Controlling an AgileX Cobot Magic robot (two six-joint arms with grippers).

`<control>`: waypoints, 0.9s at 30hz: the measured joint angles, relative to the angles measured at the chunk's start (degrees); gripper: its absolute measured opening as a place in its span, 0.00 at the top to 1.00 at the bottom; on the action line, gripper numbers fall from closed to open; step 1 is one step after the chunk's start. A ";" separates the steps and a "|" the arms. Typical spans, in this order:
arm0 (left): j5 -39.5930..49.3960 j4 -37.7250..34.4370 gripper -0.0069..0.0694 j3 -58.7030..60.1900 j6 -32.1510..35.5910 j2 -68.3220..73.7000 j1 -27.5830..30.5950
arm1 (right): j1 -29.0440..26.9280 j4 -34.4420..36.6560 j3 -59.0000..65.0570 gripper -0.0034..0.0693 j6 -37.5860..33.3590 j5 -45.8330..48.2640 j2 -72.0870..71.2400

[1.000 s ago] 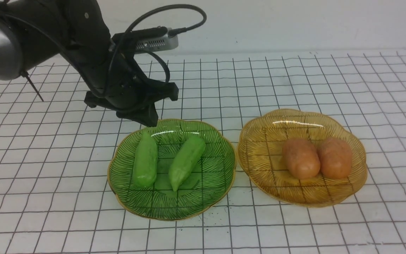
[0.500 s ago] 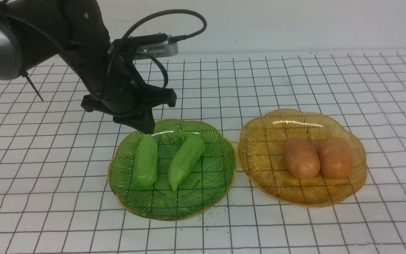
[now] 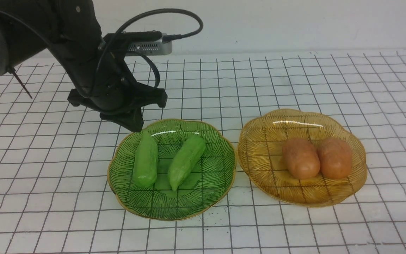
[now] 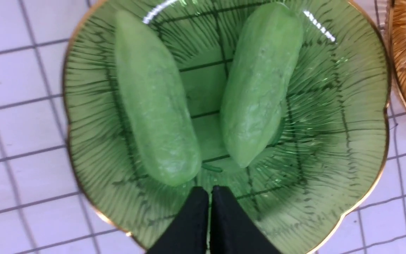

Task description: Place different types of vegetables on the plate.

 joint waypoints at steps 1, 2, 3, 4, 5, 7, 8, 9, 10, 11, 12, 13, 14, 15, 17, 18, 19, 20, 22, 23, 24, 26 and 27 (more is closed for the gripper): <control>0.20 0.25 0.92 0.00 0.00 -0.30 0.00 | 0.00 0.00 0.97 0.97 0.00 0.11 -1.04; 0.48 0.42 0.92 0.00 0.00 -0.76 0.00 | 0.00 0.00 1.87 0.97 0.00 0.18 -1.55; 0.97 0.53 0.92 0.00 0.00 -1.24 0.00 | 0.00 0.00 2.69 0.97 0.00 0.43 -2.13; 1.81 0.76 0.92 0.00 0.06 -2.42 0.00 | 0.00 0.00 2.98 0.97 0.00 0.51 -2.37; 2.29 0.76 0.92 0.00 0.13 -3.46 0.00 | 0.00 0.00 3.04 0.97 0.00 0.50 -2.43; 3.43 0.81 0.92 0.00 0.33 -5.85 0.00 | 0.00 0.00 3.04 0.97 0.00 0.50 -2.43; 4.55 0.84 0.92 0.00 0.51 -7.70 0.00 | 0.00 0.00 3.04 0.97 0.00 0.50 -2.43; 4.71 0.84 0.92 0.00 0.51 -8.03 0.00 | 0.00 0.00 3.04 0.97 0.05 0.50 -2.43; 5.81 0.92 0.92 0.00 0.53 -10.36 0.00 | 0.00 0.00 3.04 0.97 0.05 0.45 -2.43; 6.14 1.10 0.92 0.00 0.64 -12.07 0.00 | 0.00 0.00 3.04 0.97 0.05 0.45 -2.43; 6.24 1.10 0.92 0.00 0.64 -12.42 0.00 | 0.00 0.00 3.04 0.97 0.05 0.45 -2.43; 6.30 1.60 0.92 0.07 1.09 -15.29 0.00 | 0.00 0.00 3.04 0.97 0.05 0.45 -2.43; 6.30 1.75 0.92 0.38 1.22 -17.27 -0.04 | 0.00 0.00 3.04 0.97 0.05 0.45 -2.43; 6.39 1.96 0.92 0.97 1.62 -19.83 -0.06 | 0.00 0.00 3.04 0.97 0.05 0.45 -2.43; 6.68 1.96 0.92 2.90 2.03 -25.46 -0.06 | 0.00 0.00 3.04 0.97 0.05 0.45 -2.43; 6.92 1.96 0.92 4.20 2.03 -28.49 -0.06 | 0.00 0.00 3.04 0.97 0.05 0.45 -2.43; 7.16 1.96 0.92 5.77 2.03 -31.61 -0.06 | 0.00 0.00 3.04 0.97 0.05 0.45 -2.43; 7.25 1.96 0.92 6.97 2.03 -33.77 -0.06 | 0.00 0.00 3.04 0.97 0.05 0.45 -2.43; 7.37 1.96 0.92 9.69 2.03 -38.08 -0.06 | 0.00 0.00 3.04 0.97 0.05 0.45 -2.43; 7.37 1.96 0.92 11.28 2.03 -40.22 -0.06 | 0.00 0.00 3.04 0.97 0.05 0.45 -2.43; 7.37 1.96 0.92 13.02 2.03 -42.35 -0.06 | 0.00 0.00 3.04 0.97 0.05 0.45 -2.43; 7.41 1.90 0.92 16.90 2.03 -46.53 -0.06 | 0.00 0.00 3.04 0.97 0.05 0.45 -2.43; 7.41 1.90 0.92 17.42 2.03 -47.05 -0.06 | 0.00 0.00 3.04 0.97 0.05 0.45 -2.43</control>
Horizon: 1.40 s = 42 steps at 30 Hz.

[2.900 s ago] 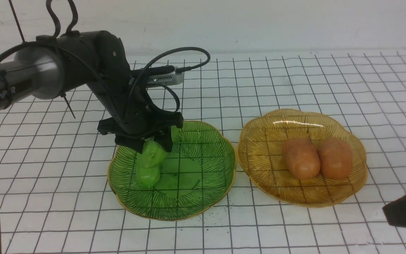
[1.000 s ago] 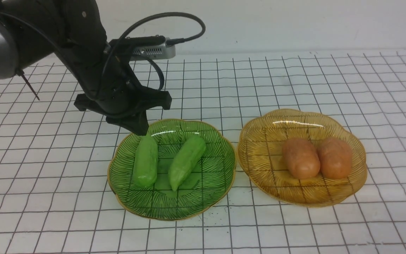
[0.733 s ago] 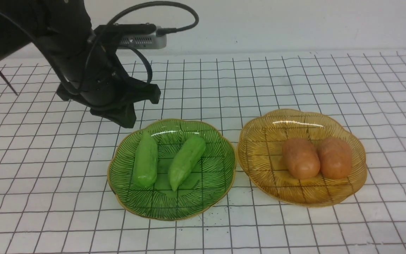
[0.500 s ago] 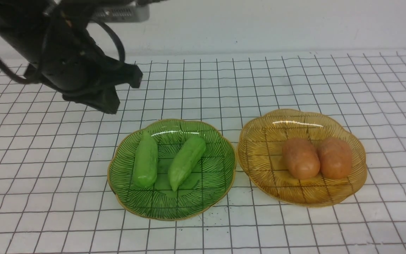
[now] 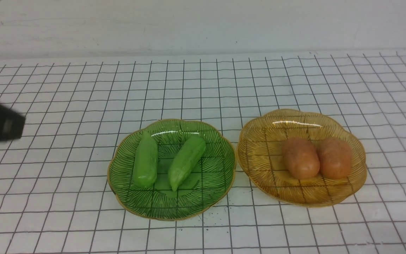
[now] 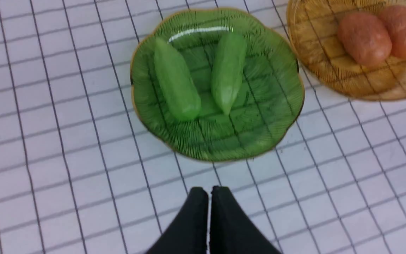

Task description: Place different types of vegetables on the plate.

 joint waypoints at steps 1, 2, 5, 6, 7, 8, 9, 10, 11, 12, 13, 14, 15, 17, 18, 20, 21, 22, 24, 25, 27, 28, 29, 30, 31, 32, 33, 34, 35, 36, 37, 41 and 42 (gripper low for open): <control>-1.28 -0.21 0.92 4.34 0.00 -4.09 0.00 | 0.00 0.00 0.00 0.97 0.00 0.00 0.00; -3.42 -0.65 0.92 7.15 0.04 -6.60 0.00 | 0.00 0.00 0.00 0.97 0.00 0.00 0.00; -13.28 -1.87 0.92 14.74 0.04 -12.90 0.00 | 0.00 0.00 0.00 0.97 0.00 0.00 0.00; -16.38 -1.96 0.92 16.68 0.04 -14.46 0.00 | 0.00 0.00 0.00 0.97 0.00 0.00 0.00; -21.33 -2.08 0.92 19.69 0.04 -16.85 0.00 | 0.00 0.00 0.00 0.97 0.23 0.00 0.00; -23.69 -2.08 0.92 21.18 0.04 -18.05 0.00 | 0.00 0.00 0.00 0.97 0.28 0.00 0.00; -26.14 -2.21 0.92 22.79 0.04 -19.37 0.00 | 0.00 0.00 0.00 0.97 0.39 0.00 0.00; -27.83 -2.33 0.92 24.10 0.04 -20.45 0.00 | 0.00 0.00 0.00 0.97 0.39 0.00 0.00; -28.09 -2.35 0.92 24.54 0.04 -20.81 0.00 | 0.00 0.00 0.00 0.97 0.39 0.00 0.00; -29.34 -2.42 0.92 25.80 0.04 -21.83 0.00 | 0.00 0.00 0.00 0.97 0.39 0.00 0.00; -29.51 -2.47 0.92 26.09 0.04 -22.03 0.00 | 0.00 0.00 0.00 0.97 0.39 0.00 0.00; -29.70 -2.52 0.92 27.11 0.04 -22.63 0.00 | 0.00 0.00 0.00 0.97 0.39 0.00 0.00; -29.70 -2.52 0.92 27.19 0.04 -22.68 0.00 | 0.00 0.00 0.00 0.97 0.39 0.00 0.00; -29.64 -2.52 0.92 28.06 0.04 -22.71 0.00 | 0.00 0.00 0.00 0.97 0.39 0.00 0.00; -29.64 -2.52 0.92 28.47 0.04 -22.71 0.00 | 0.00 0.00 0.00 0.97 0.39 0.00 0.00; -29.07 -2.52 0.92 28.68 0.16 -22.71 0.00 | 0.00 0.00 0.00 0.97 0.39 0.00 0.00; -28.80 -2.52 0.92 28.68 0.22 -22.71 0.00 | 0.00 0.00 0.00 0.97 0.39 0.00 0.00; -28.68 -2.52 0.92 28.68 0.28 -22.71 0.00 | 0.00 0.00 0.00 0.97 0.39 0.00 0.00; -28.60 -2.52 0.92 28.68 0.47 -22.71 0.00 | 0.00 0.00 0.00 0.97 0.39 0.00 0.00; -28.60 -2.52 0.92 28.68 0.46 -22.71 0.00 | 0.00 0.00 0.00 0.97 0.39 0.00 0.00; -28.60 -2.52 0.92 28.68 0.46 -22.71 0.00 | 0.00 0.00 0.00 0.97 0.39 0.00 0.00; -28.60 -2.52 0.92 28.68 0.46 -22.71 0.00 | 0.00 0.00 0.00 0.97 0.39 0.00 0.00; -28.60 -2.52 0.92 28.79 0.46 -22.71 0.00 | 0.00 0.00 0.00 0.97 0.41 0.00 0.00; -28.60 -2.12 0.92 29.14 0.46 -22.75 -0.12 | 0.00 0.00 0.00 0.97 0.41 0.00 0.00; -28.69 -1.22 0.92 29.72 0.46 -22.85 -0.24 | 0.00 0.00 0.00 0.97 0.41 0.00 0.00; -28.92 0.32 0.92 30.71 0.46 -23.21 -0.39 | 0.00 0.00 0.00 0.97 0.41 0.00 0.00; -29.80 2.80 0.92 32.60 0.36 -24.15 -0.51 | 0.00 0.00 0.00 0.97 0.41 0.00 0.00; -30.49 4.03 0.92 34.25 0.04 -25.35 -0.51 | 0.00 0.00 0.00 0.97 0.41 0.00 0.00; -30.64 4.64 0.92 34.70 -0.07 -25.35 -0.46 | 0.00 0.00 0.00 0.97 0.41 0.00 0.00; -32.79 7.16 0.92 38.78 -1.10 -28.06 -0.01 | 0.00 0.00 0.00 0.97 0.41 0.00 0.00; -34.60 8.39 0.92 41.62 -1.82 -30.12 0.60 | 0.00 0.00 0.00 0.97 0.41 0.00 0.00; -42.42 9.51 0.92 52.30 -3.86 -39.80 4.58 | 0.00 0.00 0.00 0.97 0.41 0.00 0.00; -45.17 9.18 0.92 55.78 -4.03 -42.44 5.89 | 0.00 0.00 0.00 0.97 0.41 0.00 0.00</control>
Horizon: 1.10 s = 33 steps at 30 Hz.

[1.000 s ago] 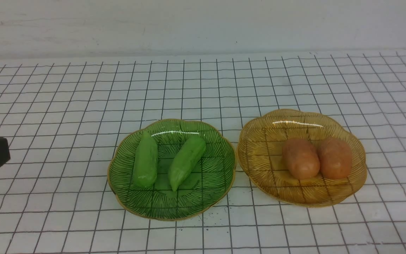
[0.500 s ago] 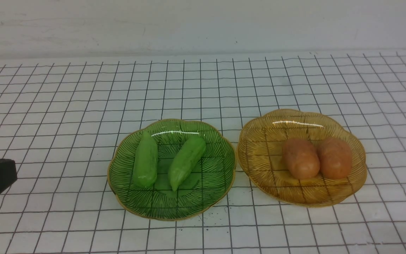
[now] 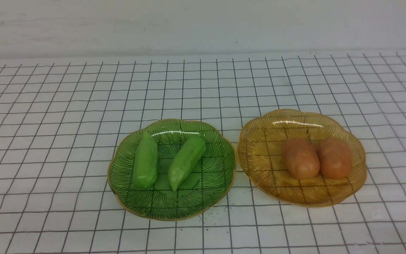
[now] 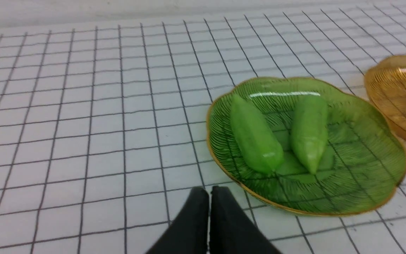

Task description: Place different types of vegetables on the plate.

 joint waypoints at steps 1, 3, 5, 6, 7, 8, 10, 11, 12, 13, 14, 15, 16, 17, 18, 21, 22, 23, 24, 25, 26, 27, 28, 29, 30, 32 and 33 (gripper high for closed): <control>-1.70 -0.68 0.92 2.28 0.01 -1.98 1.29 | 0.00 0.00 0.00 0.97 0.00 0.00 0.00; -5.50 -2.56 0.92 7.67 0.01 -6.33 3.64 | 0.00 -0.01 0.00 0.97 0.00 0.00 0.00; -7.85 -3.64 0.92 11.56 0.01 -8.98 5.02 | 0.00 -0.07 0.00 0.97 0.00 0.00 0.00; -9.19 -4.41 0.92 14.14 0.01 -10.14 6.08 | 0.00 -0.12 0.00 0.97 0.00 0.00 0.00; -9.62 -4.65 0.92 15.86 0.01 -10.55 6.53 | 0.00 -0.12 0.00 0.97 0.00 0.00 0.00; -9.59 -4.84 0.92 17.01 -0.06 -10.71 6.96 | 0.00 -0.12 0.00 0.97 0.00 0.00 0.00; -8.76 -5.15 0.92 17.66 -0.06 -10.76 7.35 | 0.00 -0.12 0.00 0.97 0.05 0.00 0.00; -7.58 -5.15 0.92 17.72 -0.06 -10.76 7.43 | 0.00 -0.12 0.00 0.97 0.05 0.00 0.00; -6.62 -5.15 0.92 17.77 -0.06 -10.76 7.48 | 0.00 -0.12 0.00 0.97 0.05 0.00 0.00; -5.73 -5.15 0.92 17.77 -0.06 -10.76 7.54 | 0.00 -0.12 0.00 0.97 0.05 0.00 0.00; -5.16 -5.15 0.92 17.83 -0.06 -10.76 7.61 | 0.00 -0.12 0.00 0.97 0.05 0.00 0.00; -5.04 -5.15 0.92 17.83 -0.06 -10.76 7.61 | 0.00 -0.12 0.00 0.97 0.05 0.00 0.00; -4.98 -5.15 0.92 17.83 -0.06 -10.76 7.61 | 0.00 -0.12 0.00 0.97 0.05 0.00 0.00; -4.93 -5.15 0.92 17.83 -0.06 -10.76 7.61 | 0.00 -0.13 0.00 0.97 0.05 0.00 0.00; -4.92 -5.15 0.92 17.83 -0.06 -10.76 7.61 | 0.00 -0.13 0.00 0.97 0.05 0.00 0.00; -4.86 -5.15 0.92 17.83 -0.06 -10.76 7.87 | 0.00 -0.13 0.00 0.97 0.12 0.00 0.00; -4.86 -5.15 0.92 17.83 -0.06 -10.76 8.33 | 0.00 -0.13 0.00 0.97 0.12 0.00 0.00; -4.86 -5.15 0.92 17.83 -0.06 -10.76 8.98 | 0.00 -0.13 0.00 0.97 0.18 0.00 0.00; -4.86 -5.15 0.92 17.83 -0.06 -10.76 9.72 | 0.00 -0.13 0.00 0.97 0.18 0.00 0.00; -4.86 -5.15 0.92 17.83 0.12 -10.76 10.69 | 0.00 -0.13 0.00 0.97 0.18 0.00 0.00; -4.86 -5.15 0.92 17.83 0.67 -10.76 11.21 | 0.00 -0.13 0.00 0.97 0.18 0.00 0.00; -4.86 -5.15 0.92 17.83 1.06 -10.76 11.35 | 0.00 -0.13 0.00 0.97 0.18 0.00 0.00; -4.86 -5.15 0.92 17.83 1.68 -10.76 11.45 | 0.00 -0.13 0.00 0.97 0.18 0.00 0.00; -4.86 -5.15 0.92 17.83 1.96 -10.76 11.51 | 0.00 -0.13 0.00 0.97 0.18 0.00 0.00; -4.86 -5.15 0.92 17.83 2.06 -10.76 11.61 | 0.00 -0.13 0.00 0.97 0.18 0.00 0.00; -4.86 -5.15 0.92 17.83 2.23 -10.76 11.63 | 0.00 -0.13 0.00 0.97 0.23 0.00 0.00; -4.86 -5.15 0.92 17.78 2.30 -10.76 11.63 | 0.00 -0.13 0.00 0.97 0.22 0.00 0.00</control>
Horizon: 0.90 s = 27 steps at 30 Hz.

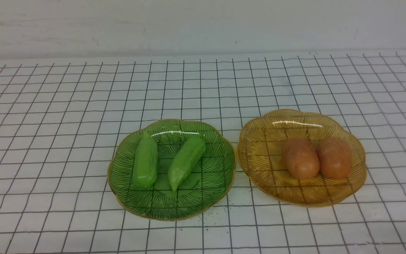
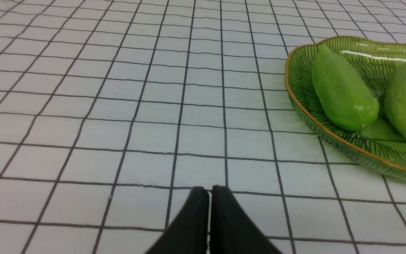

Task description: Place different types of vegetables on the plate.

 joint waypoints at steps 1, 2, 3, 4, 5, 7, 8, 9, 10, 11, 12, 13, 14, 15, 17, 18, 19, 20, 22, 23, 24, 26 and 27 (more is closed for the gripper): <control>0.00 0.00 0.92 0.00 0.00 0.00 0.03 | 0.00 0.00 0.00 0.97 0.00 0.00 0.00; 0.00 0.00 0.92 0.00 0.00 0.00 0.03 | 0.00 0.00 0.00 0.97 0.00 0.00 0.00; 0.01 0.00 0.92 0.00 0.00 0.00 0.03 | 0.00 0.00 0.00 0.97 0.00 0.00 0.00; 0.01 0.00 0.92 0.00 0.00 0.00 0.03 | 0.00 0.00 0.00 0.97 0.00 0.00 0.00; 0.01 0.00 0.92 0.00 0.00 0.00 -0.16 | 0.00 0.00 0.00 0.97 0.00 0.00 0.00; 0.06 0.00 0.92 0.00 0.00 0.00 -0.86 | 0.00 0.00 0.00 0.97 0.00 0.00 0.00; 0.06 0.00 0.92 0.00 0.00 0.00 -1.13 | 0.00 0.00 0.00 0.97 0.00 0.00 0.00; 0.06 0.00 0.92 0.00 0.00 0.00 -1.25 | 0.00 0.00 0.00 0.97 0.00 0.00 0.00; 0.06 0.00 0.92 0.00 0.00 0.00 -1.34 | 0.00 0.00 0.00 0.97 0.00 0.00 0.00; 0.06 0.00 0.92 0.00 0.00 0.00 -1.37 | 0.00 0.00 0.00 0.97 0.00 0.00 0.00; 0.06 0.00 0.92 0.00 0.00 0.00 -1.41 | 0.00 0.00 0.00 0.97 0.00 0.00 0.00; 0.06 0.00 0.92 0.00 0.00 0.00 -1.41 | 0.00 0.00 0.00 0.97 0.00 0.00 0.00; 0.06 0.00 0.92 0.00 0.00 0.00 -1.41 | 0.00 0.00 0.00 0.97 0.00 0.00 0.00; 0.06 0.00 0.92 0.00 0.00 0.00 -1.41 | 0.00 -0.05 0.00 0.97 0.00 0.00 0.00; 0.06 0.00 0.92 0.00 0.00 0.00 -1.41 | 0.00 -0.05 0.00 0.97 0.00 0.00 0.00; 0.06 0.00 0.92 0.00 0.00 0.00 -1.41 | 0.00 -0.05 0.00 0.97 0.00 0.00 0.00; 0.08 0.00 0.92 0.00 0.00 0.00 -1.41 | 0.00 -0.05 0.00 0.97 0.00 0.00 0.00; 0.08 0.00 0.92 0.00 0.00 0.00 -1.41 | 0.00 -0.05 0.00 0.97 0.00 0.00 0.00; 0.08 0.00 0.92 0.00 0.00 0.00 -1.41 | 0.00 -0.05 0.00 0.97 0.00 0.00 0.00; 0.08 0.00 0.92 0.00 0.00 0.00 -1.41 | 0.00 -0.05 0.00 0.97 0.00 0.00 0.00; 0.08 0.00 0.92 0.00 0.00 0.00 -1.41 | 0.00 -0.05 0.00 0.97 0.00 0.00 0.00; 0.08 0.00 0.92 0.00 0.00 0.00 -1.41 | 0.00 -0.05 0.00 0.97 0.00 0.00 0.00; 0.08 0.00 0.92 0.00 0.00 0.00 -1.41 | 0.00 -0.05 0.00 0.97 0.00 0.00 0.00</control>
